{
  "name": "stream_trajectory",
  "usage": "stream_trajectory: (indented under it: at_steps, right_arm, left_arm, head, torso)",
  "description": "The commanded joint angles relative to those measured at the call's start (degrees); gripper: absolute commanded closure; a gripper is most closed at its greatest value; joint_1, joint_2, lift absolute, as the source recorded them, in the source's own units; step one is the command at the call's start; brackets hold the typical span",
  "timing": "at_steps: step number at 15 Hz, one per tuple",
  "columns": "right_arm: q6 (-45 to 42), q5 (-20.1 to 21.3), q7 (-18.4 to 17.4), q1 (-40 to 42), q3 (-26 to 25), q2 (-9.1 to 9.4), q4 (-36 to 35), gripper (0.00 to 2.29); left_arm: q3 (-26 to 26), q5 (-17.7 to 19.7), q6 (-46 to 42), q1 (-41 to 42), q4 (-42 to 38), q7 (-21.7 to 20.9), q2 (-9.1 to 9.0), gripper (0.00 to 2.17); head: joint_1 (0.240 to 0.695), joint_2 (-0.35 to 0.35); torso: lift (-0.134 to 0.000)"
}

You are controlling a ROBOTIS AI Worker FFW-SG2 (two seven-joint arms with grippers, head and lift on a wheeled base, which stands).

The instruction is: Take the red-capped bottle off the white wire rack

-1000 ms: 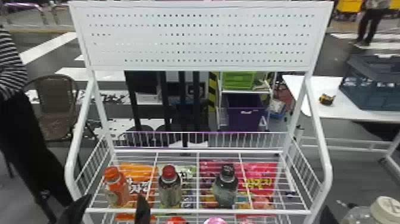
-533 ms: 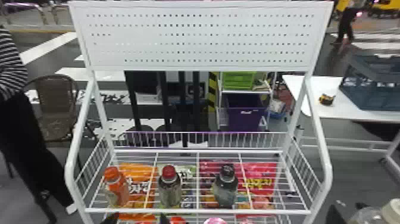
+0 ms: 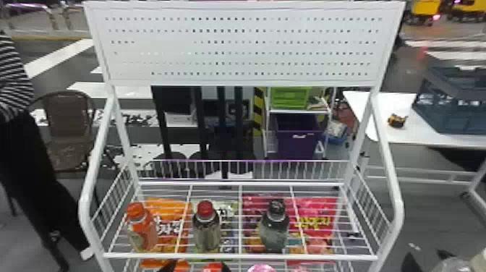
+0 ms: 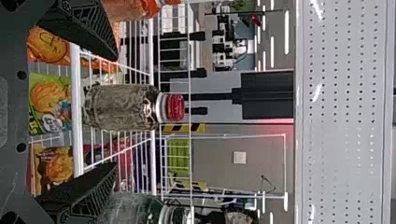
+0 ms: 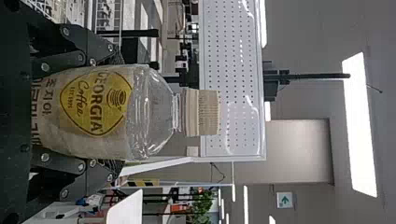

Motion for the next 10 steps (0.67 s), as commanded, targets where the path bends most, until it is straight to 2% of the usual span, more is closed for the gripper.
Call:
stream_trajectory:
  at_steps: [1, 8, 10]
  right_arm:
    - [-1.7, 0.0, 0.0, 0.7, 0.0, 0.00, 0.1, 1.38]
    - [-4.7, -0.1, 0.0, 2.0, 0.0, 0.08, 0.6, 1.38]
    - [-5.3, -0.2, 0.0, 2.1, -0.2, 0.08, 1.0, 1.38]
  left_arm:
    - [-0.4, 3.2, -0.3, -3.5, 3.9, -0.8, -0.70, 0.09]
    - [-1.5, 5.3, -3.5, -13.2, 15.7, -1.1, -3.60, 0.09]
    - [-1.1, 6.6, -5.8, -15.1, 18.3, -1.1, -3.77, 0.09]
  head:
    - [0.499, 0.000]
    - [0.499, 0.000]
    - [0.499, 0.000]
  torso:
    - [0.000]
    - [0.000]
    - [0.000]
